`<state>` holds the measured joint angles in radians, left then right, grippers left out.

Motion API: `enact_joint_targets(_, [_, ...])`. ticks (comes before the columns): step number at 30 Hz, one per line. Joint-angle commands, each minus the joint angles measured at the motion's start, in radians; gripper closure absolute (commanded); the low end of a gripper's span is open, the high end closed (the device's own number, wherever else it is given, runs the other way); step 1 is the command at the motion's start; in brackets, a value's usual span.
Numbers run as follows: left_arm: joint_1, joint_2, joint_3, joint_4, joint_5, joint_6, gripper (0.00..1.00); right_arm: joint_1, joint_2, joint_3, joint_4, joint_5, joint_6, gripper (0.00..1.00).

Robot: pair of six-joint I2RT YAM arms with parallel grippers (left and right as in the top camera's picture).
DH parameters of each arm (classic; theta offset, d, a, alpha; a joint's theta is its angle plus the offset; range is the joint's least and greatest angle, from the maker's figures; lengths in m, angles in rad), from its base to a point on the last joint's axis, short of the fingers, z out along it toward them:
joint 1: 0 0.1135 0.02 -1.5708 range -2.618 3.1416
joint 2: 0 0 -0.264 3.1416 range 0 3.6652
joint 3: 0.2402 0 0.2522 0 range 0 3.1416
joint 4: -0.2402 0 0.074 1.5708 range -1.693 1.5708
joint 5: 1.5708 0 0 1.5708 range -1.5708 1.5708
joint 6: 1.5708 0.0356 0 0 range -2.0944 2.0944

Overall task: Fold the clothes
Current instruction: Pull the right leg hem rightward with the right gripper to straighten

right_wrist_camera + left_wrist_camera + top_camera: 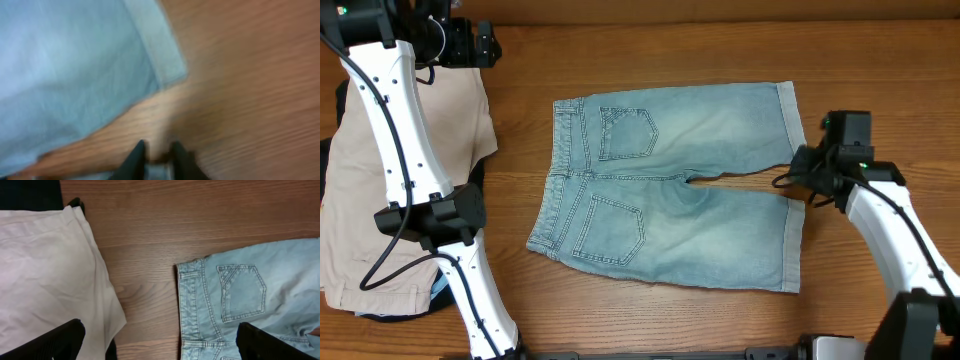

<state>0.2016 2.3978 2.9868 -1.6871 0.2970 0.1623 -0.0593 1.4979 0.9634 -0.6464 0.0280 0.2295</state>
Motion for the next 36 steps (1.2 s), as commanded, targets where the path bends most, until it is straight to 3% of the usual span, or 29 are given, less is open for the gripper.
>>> enact_joint_targets(1, [-0.006, -0.012, 0.008, -0.002, 0.019, 0.026, 0.00, -0.004, 0.001, 0.014, -0.085, -0.163, 0.021, 0.58])
enact_joint_targets(4, [-0.008, -0.012, 0.008, -0.002, 0.019, 0.025, 0.00, -0.002, 0.001, 0.011, -0.213, -0.217, 0.070, 0.56])
enact_joint_targets(5, [-0.011, -0.011, 0.008, -0.002, 0.019, 0.026, 0.00, -0.002, 0.001, 0.011, -0.241, -0.217, 0.071, 0.59])
enact_joint_targets(8, [-0.021, -0.011, 0.008, -0.002, 0.019, 0.025, 0.00, -0.002, 0.002, 0.001, -0.267, -0.214, 0.068, 0.82])
enact_joint_targets(10, [-0.026, -0.009, 0.008, -0.002, 0.019, 0.024, 0.00, -0.002, 0.002, -0.022, -0.248, -0.212, 0.059, 0.84])
enact_joint_targets(13, [-0.034, -0.005, 0.008, -0.002, 0.034, 0.025, 0.00, -0.002, 0.004, -0.083, -0.175, -0.212, 0.069, 0.96])
enact_joint_targets(24, [-0.077, 0.003, 0.004, -0.002, 0.070, 0.025, 0.00, -0.002, 0.148, -0.147, 0.031, -0.156, 0.174, 0.96])
enact_joint_targets(36, [-0.132, 0.003, -0.009, -0.002, 0.015, 0.025, 0.00, -0.039, 0.293, -0.146, 0.275, 0.090, 0.307, 0.96])
